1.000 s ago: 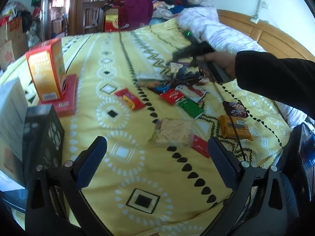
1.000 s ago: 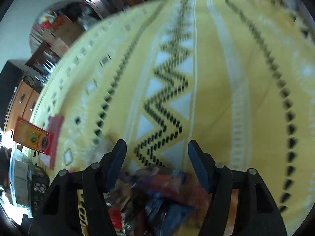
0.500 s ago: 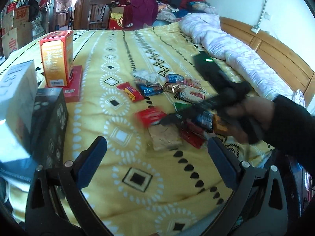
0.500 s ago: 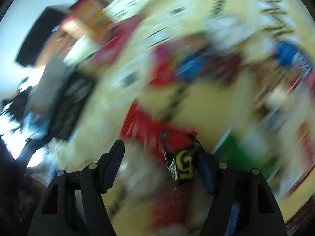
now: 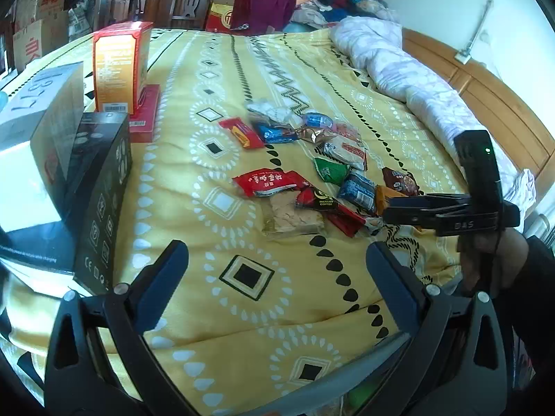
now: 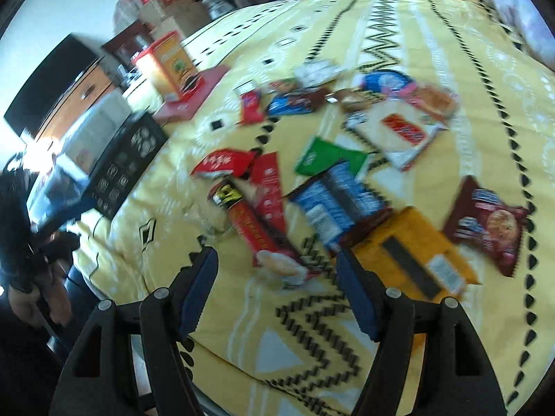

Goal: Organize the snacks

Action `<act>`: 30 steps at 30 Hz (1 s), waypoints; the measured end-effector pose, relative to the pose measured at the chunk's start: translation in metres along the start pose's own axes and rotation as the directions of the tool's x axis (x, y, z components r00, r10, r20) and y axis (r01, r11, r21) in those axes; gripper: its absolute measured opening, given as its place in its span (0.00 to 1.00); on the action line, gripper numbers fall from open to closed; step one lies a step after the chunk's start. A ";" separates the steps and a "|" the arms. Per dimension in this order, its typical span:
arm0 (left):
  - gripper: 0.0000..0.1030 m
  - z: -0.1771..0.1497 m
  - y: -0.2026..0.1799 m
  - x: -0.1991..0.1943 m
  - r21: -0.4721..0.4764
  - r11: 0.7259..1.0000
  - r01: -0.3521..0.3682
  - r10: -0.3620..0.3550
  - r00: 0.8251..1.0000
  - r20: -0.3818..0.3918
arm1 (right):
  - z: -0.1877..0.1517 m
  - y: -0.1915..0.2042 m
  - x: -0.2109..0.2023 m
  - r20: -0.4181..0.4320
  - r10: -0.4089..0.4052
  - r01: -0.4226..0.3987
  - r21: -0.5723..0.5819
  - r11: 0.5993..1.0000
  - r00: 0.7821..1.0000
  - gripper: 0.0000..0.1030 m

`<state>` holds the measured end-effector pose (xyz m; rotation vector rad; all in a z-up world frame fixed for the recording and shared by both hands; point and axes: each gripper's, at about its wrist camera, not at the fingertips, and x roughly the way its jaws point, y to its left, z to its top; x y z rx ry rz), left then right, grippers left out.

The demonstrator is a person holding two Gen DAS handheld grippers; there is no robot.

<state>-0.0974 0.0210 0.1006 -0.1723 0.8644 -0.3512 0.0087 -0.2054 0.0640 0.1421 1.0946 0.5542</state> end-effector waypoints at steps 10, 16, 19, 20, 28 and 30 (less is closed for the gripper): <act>0.99 -0.003 -0.010 0.019 0.015 1.000 0.004 -0.003 0.999 -0.054 | 0.017 0.032 0.062 -0.012 0.012 -0.013 -0.103 0.995 1.000 0.65; 0.97 0.016 -0.003 0.043 0.001 1.000 0.007 -0.007 0.999 -0.043 | 0.002 0.011 0.055 0.024 -0.018 0.018 0.002 1.000 1.000 0.13; 0.89 0.032 0.007 0.069 -0.041 0.999 0.012 -0.015 0.998 -0.063 | -0.010 0.001 0.029 0.096 0.006 -0.014 0.083 0.996 0.995 0.11; 0.87 0.036 0.010 0.077 -0.059 0.998 0.011 -0.015 0.997 -0.070 | -0.016 -0.002 0.022 0.109 0.007 -0.019 0.109 0.994 0.994 0.11; 0.86 0.054 0.019 0.147 -0.078 0.997 -0.004 -0.011 0.983 -0.185 | -0.043 -0.010 0.007 0.096 0.083 -0.101 0.202 0.974 0.992 0.11; 0.77 0.053 0.005 0.143 -0.093 0.971 0.218 -0.235 0.938 -0.254 | -0.046 -0.013 0.008 0.088 0.057 -0.075 0.207 0.976 0.994 0.12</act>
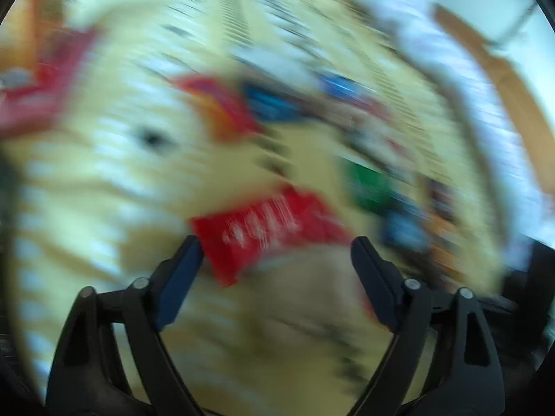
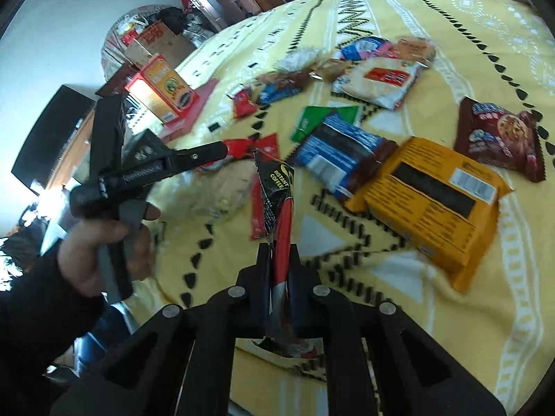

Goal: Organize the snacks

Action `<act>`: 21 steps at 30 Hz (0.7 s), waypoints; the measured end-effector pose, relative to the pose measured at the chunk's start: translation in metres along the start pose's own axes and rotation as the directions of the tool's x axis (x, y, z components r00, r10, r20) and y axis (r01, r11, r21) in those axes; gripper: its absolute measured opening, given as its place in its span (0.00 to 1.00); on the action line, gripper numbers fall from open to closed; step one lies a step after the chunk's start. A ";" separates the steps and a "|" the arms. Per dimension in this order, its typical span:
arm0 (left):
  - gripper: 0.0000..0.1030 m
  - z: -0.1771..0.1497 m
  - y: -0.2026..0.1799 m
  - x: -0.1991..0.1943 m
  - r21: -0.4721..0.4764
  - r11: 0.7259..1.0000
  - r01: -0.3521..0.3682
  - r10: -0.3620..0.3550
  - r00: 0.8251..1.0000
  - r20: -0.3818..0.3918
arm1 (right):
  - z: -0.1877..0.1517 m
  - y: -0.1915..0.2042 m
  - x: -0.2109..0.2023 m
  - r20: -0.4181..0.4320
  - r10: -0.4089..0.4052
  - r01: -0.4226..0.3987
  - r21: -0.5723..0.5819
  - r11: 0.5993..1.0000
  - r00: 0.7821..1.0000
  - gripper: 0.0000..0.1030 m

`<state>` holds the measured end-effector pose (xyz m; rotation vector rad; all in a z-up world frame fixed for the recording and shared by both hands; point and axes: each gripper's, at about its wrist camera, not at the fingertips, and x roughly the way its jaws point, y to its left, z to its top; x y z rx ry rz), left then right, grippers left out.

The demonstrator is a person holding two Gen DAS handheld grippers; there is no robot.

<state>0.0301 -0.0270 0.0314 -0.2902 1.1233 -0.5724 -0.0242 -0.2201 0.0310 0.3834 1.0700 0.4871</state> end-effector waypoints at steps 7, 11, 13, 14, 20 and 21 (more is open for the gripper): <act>0.65 -0.012 -0.013 -0.045 0.074 0.997 -0.017 0.010 0.996 0.086 | 0.001 -0.015 -0.004 0.011 -0.025 0.025 0.019 1.000 1.000 0.27; 0.68 0.002 -0.020 -0.032 0.124 0.986 -0.109 0.093 0.988 0.121 | -0.002 -0.011 0.002 -0.001 -0.026 0.026 0.002 1.000 1.000 0.34; 0.69 0.009 -0.021 -0.015 0.148 0.979 -0.141 0.122 0.984 0.132 | -0.005 -0.009 0.006 -0.006 -0.043 0.043 -0.017 0.999 0.999 0.34; 0.69 0.016 -0.016 -0.008 0.140 0.980 -0.144 0.127 0.984 0.124 | -0.005 -0.008 0.007 -0.007 -0.050 0.049 -0.024 0.998 0.999 0.34; 0.58 0.016 -0.007 0.027 0.107 0.971 -0.215 0.207 0.975 0.081 | -0.001 -0.001 0.013 -0.009 -0.104 0.103 -0.105 0.989 0.995 0.29; 0.47 0.016 -0.009 0.027 0.119 0.965 -0.232 0.221 0.971 0.092 | -0.001 -0.001 0.013 -0.003 -0.114 0.113 -0.110 0.987 0.993 0.19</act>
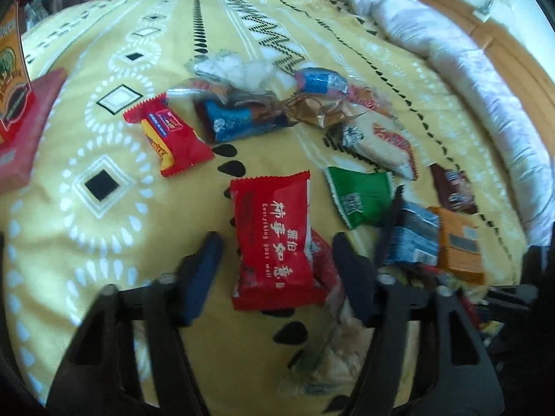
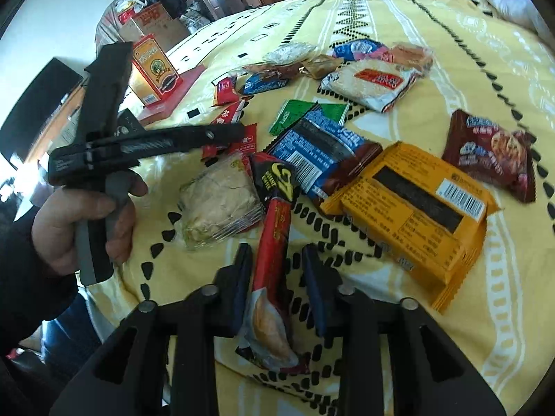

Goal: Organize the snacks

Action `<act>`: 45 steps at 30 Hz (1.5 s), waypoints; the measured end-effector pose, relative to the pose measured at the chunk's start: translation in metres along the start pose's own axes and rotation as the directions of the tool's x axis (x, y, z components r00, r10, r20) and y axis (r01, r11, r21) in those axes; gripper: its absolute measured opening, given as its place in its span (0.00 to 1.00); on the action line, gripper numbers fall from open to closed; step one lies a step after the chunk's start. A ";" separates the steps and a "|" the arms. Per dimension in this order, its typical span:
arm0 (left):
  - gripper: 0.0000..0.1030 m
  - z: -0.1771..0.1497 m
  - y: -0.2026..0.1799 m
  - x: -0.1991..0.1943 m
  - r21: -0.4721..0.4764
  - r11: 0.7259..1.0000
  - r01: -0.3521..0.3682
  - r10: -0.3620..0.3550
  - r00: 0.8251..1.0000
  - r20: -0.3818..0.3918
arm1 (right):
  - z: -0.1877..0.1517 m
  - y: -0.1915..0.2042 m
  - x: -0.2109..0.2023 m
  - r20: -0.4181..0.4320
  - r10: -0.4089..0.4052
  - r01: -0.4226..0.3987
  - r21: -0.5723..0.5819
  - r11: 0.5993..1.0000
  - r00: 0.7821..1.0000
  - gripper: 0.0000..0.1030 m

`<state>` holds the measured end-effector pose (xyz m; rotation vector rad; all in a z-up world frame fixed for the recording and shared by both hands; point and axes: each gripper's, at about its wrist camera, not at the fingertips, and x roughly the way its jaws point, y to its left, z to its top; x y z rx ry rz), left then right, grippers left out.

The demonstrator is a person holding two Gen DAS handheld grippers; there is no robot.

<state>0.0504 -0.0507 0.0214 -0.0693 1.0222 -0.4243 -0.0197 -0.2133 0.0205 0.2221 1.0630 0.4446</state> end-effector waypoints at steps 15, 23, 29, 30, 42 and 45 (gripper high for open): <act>0.35 0.008 -0.009 -0.127 0.018 0.999 -0.034 0.028 0.969 0.245 | 0.021 0.023 -0.060 0.192 0.001 -0.001 0.000 1.000 0.981 0.11; 0.35 0.005 0.029 -0.213 -0.065 0.988 -0.143 0.156 0.919 0.361 | 0.057 0.081 -0.085 0.253 0.032 -0.003 -0.112 0.994 0.967 0.11; 0.35 -0.009 0.080 -0.271 -0.194 0.955 -0.223 0.285 0.869 0.406 | 0.100 0.139 -0.097 0.293 0.095 -0.028 -0.225 0.974 0.952 0.11; 0.35 -0.012 0.088 -0.278 -0.213 0.948 -0.235 0.305 0.860 0.409 | 0.110 0.154 -0.097 0.298 0.113 -0.036 -0.252 0.967 0.948 0.11; 0.35 -0.063 0.169 -0.362 -0.429 0.825 -0.367 0.538 0.742 0.400 | 0.165 0.324 -0.069 0.211 0.324 -0.193 -0.475 0.858 0.922 0.11; 0.35 -0.073 0.182 -0.370 -0.462 0.803 -0.377 0.565 0.730 0.385 | 0.167 0.362 -0.060 0.179 0.360 -0.227 -0.510 0.830 0.915 0.12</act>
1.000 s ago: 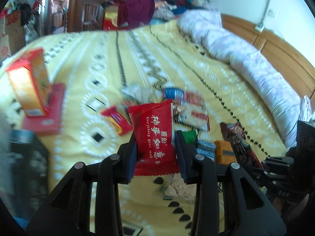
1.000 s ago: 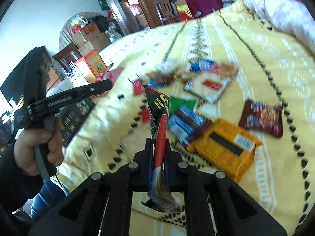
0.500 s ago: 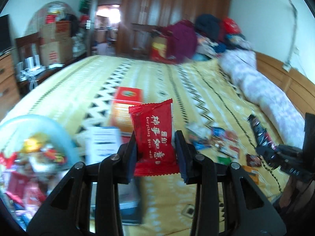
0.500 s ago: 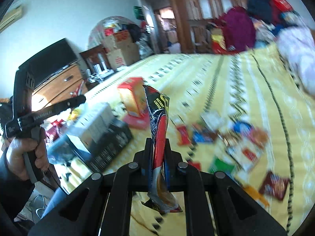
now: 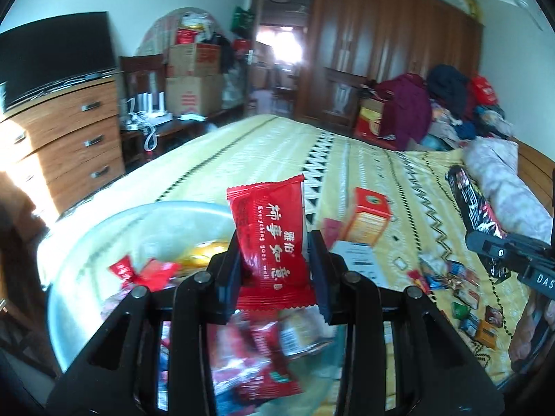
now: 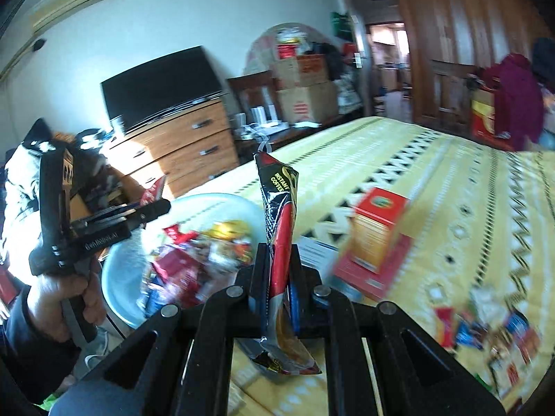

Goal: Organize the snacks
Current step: 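Carry the red packet over the bowl while the right tool carries the stick packet, then hold the red packet over the bowl and open the left tool while the right releases the stick packet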

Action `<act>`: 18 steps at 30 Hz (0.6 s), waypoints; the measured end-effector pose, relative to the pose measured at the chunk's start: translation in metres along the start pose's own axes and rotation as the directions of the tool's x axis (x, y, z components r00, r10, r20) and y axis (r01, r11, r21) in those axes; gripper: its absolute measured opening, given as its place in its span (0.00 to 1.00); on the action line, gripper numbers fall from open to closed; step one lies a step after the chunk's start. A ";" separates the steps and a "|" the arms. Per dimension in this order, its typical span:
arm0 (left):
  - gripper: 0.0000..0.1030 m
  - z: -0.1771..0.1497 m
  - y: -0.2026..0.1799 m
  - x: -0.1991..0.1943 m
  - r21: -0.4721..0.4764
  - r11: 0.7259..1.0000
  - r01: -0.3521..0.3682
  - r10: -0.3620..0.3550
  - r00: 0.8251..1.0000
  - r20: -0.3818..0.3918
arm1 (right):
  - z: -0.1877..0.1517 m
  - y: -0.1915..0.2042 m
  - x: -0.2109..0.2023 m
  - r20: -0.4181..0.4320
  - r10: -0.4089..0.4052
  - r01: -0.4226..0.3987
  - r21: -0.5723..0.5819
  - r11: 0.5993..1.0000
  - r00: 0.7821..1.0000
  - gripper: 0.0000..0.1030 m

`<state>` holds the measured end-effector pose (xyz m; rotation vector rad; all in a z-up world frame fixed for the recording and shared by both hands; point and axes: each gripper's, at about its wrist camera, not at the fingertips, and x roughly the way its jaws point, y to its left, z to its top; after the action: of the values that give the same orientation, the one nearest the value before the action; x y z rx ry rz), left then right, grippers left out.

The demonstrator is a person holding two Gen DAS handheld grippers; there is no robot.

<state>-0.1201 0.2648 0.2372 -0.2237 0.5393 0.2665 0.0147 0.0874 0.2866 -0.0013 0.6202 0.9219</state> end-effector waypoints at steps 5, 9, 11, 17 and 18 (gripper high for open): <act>0.35 -0.005 0.023 -0.001 -0.035 0.999 -0.021 0.021 1.000 -0.008 | 0.018 0.042 0.032 -0.025 0.062 -0.063 -0.038 0.997 0.998 0.11; 0.35 -0.008 0.038 -0.002 -0.061 0.998 -0.026 0.025 1.000 -0.011 | 0.028 0.070 0.056 -0.058 0.095 -0.099 -0.066 0.993 0.994 0.11; 0.35 -0.009 0.045 -0.003 -0.072 0.997 -0.028 0.028 1.000 -0.009 | 0.030 0.079 0.067 -0.075 0.108 -0.114 -0.075 0.991 0.991 0.11; 0.35 -0.010 0.072 -0.010 -0.129 0.991 -0.040 0.041 0.999 -0.001 | 0.033 0.099 0.090 -0.116 0.142 -0.153 -0.088 0.984 0.983 0.12; 0.35 -0.011 0.078 -0.011 -0.139 0.989 -0.046 0.047 0.999 0.002 | 0.033 0.102 0.093 -0.122 0.147 -0.158 -0.089 0.983 0.982 0.12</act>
<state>-0.1583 0.3327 0.2234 -0.3456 0.5217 0.3502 -0.0033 0.2282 0.2934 -0.0963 0.6882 1.1063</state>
